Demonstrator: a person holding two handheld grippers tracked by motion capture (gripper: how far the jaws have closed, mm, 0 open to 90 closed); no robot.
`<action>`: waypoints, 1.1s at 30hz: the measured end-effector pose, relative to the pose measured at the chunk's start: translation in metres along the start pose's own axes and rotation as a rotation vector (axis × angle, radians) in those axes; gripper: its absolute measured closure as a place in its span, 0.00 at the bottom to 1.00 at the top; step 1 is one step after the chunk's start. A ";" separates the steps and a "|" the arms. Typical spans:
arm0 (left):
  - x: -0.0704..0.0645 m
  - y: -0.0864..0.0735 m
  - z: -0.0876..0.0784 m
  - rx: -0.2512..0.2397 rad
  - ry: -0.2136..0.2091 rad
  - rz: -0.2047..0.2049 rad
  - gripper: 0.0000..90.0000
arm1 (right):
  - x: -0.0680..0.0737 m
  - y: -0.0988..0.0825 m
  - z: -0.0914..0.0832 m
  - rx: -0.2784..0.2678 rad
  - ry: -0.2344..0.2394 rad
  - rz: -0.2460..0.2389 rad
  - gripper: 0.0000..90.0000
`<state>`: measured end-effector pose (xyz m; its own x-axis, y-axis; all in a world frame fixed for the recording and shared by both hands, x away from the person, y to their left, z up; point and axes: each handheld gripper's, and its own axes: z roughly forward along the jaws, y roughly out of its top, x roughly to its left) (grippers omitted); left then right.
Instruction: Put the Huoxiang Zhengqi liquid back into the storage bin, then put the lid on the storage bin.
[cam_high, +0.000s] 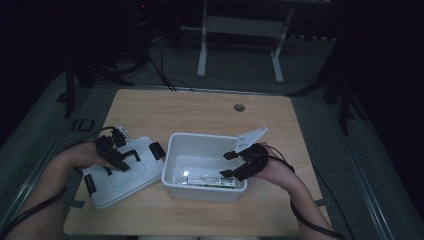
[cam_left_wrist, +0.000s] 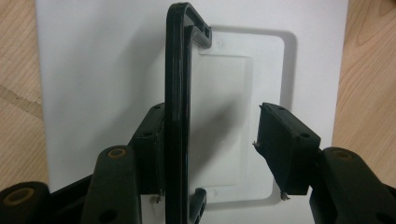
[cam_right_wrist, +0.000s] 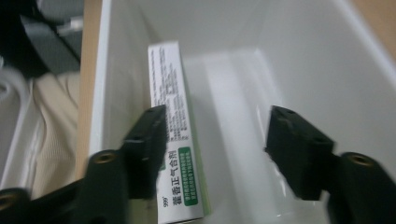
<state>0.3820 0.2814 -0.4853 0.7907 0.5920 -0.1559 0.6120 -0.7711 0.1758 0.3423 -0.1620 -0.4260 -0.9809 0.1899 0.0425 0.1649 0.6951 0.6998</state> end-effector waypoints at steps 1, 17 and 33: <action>0.000 0.000 0.000 -0.001 0.000 -0.001 0.51 | -0.001 -0.002 -0.004 -0.022 -0.015 0.017 0.35; 0.001 0.001 -0.003 -0.012 0.047 0.032 0.75 | -0.012 -0.085 -0.066 -0.398 -0.358 0.305 0.17; 0.003 0.003 0.000 0.001 0.071 0.037 0.82 | -0.007 -0.178 -0.035 -0.265 -0.516 0.464 0.16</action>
<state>0.3861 0.2812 -0.4849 0.8118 0.5785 -0.0795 0.5825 -0.7929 0.1790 0.3158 -0.3109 -0.5256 -0.6329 0.7700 0.0808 0.4556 0.2860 0.8430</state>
